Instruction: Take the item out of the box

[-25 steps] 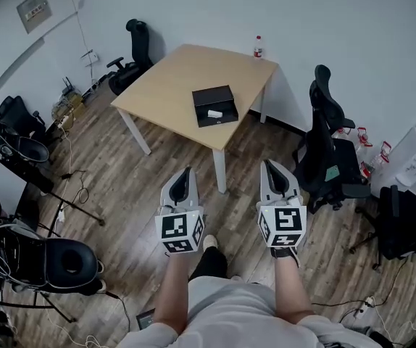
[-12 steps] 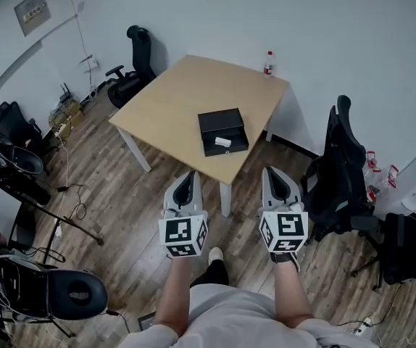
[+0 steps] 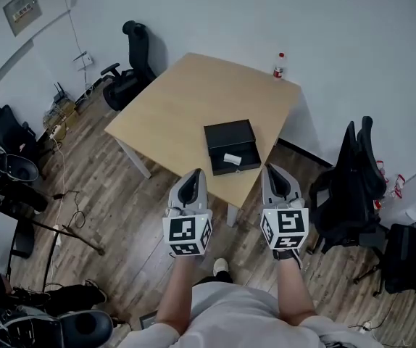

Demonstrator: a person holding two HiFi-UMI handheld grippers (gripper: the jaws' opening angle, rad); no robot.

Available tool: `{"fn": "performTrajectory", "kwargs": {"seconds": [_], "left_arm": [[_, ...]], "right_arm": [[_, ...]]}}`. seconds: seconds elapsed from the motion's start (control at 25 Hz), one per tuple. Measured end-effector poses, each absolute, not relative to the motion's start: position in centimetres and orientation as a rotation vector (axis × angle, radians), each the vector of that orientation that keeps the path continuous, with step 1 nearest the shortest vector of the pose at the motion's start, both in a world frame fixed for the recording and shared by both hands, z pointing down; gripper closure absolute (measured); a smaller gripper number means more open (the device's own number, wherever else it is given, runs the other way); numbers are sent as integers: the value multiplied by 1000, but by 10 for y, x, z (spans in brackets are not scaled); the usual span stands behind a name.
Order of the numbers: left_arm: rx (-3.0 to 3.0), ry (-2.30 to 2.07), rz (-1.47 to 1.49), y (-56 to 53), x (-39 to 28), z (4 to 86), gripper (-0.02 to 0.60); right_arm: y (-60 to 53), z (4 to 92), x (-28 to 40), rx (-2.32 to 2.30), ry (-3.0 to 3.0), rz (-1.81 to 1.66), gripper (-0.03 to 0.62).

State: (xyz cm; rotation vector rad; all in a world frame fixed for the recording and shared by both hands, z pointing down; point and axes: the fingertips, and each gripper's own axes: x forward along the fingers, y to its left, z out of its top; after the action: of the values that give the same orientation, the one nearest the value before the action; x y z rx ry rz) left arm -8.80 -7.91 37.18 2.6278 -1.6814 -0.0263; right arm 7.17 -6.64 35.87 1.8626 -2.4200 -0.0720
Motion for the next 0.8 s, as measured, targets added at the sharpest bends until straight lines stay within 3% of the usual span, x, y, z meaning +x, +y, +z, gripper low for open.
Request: {"fn": "performTrajectory", "kwargs": {"seconds": [0.4,0.8], "left_arm": [[2613,-1614,-19,-177,-101,394,577],[2633,-1525,97,-243,-63,449,577]], "right_arm": [[-161,380,40,1720,-2398,-73,582],[-230,430,36,1535,-2463,5,582]]}}
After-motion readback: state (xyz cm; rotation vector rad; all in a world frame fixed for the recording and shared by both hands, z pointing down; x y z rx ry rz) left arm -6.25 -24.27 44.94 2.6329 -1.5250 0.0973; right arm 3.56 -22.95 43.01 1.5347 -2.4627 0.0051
